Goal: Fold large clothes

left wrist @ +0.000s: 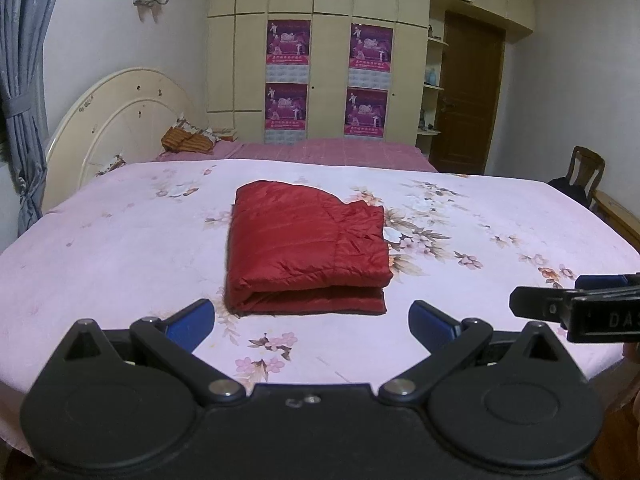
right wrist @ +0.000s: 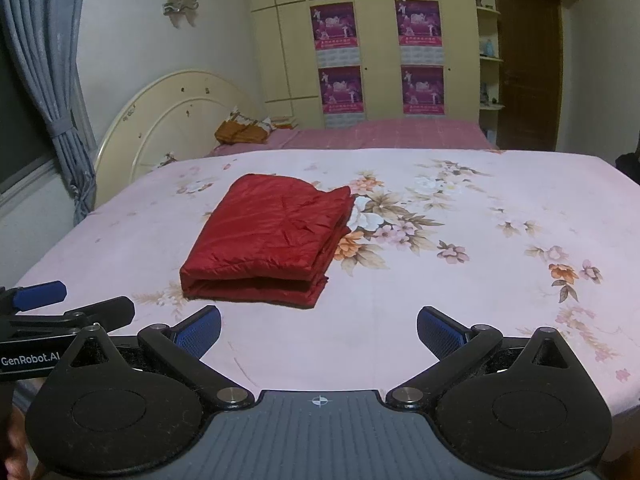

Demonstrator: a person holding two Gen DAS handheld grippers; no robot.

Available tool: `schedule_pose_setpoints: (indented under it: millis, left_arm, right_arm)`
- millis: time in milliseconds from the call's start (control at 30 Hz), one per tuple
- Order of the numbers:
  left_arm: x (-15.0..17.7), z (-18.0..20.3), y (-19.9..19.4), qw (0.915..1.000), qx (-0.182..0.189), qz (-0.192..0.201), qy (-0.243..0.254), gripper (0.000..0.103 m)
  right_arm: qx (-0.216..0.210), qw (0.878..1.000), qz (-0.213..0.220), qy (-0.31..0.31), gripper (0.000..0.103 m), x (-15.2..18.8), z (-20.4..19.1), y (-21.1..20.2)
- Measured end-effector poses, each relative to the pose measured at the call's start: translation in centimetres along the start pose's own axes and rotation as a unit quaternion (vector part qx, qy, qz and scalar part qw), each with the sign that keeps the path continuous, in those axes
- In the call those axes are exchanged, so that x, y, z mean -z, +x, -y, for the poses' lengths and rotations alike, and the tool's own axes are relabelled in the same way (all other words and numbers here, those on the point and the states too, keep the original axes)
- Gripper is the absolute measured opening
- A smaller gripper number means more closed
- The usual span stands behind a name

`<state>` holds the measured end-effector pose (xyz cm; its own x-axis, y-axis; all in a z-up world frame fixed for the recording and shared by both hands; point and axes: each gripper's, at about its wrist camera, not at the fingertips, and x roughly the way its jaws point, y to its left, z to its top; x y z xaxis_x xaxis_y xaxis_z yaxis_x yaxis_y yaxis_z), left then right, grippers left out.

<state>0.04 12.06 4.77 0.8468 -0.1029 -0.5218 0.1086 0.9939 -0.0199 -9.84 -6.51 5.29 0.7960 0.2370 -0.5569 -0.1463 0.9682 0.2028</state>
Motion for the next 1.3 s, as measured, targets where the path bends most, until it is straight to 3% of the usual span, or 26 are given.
schedule_pose_setpoints:
  millis: [1300]
  left_arm:
    - [-0.65, 0.34, -0.05, 0.9998, 0.004, 0.010, 0.015, 0.103]
  right_arm:
    - [0.001, 1.000, 0.007, -0.008, 0.103, -0.58, 0.74, -0.51]
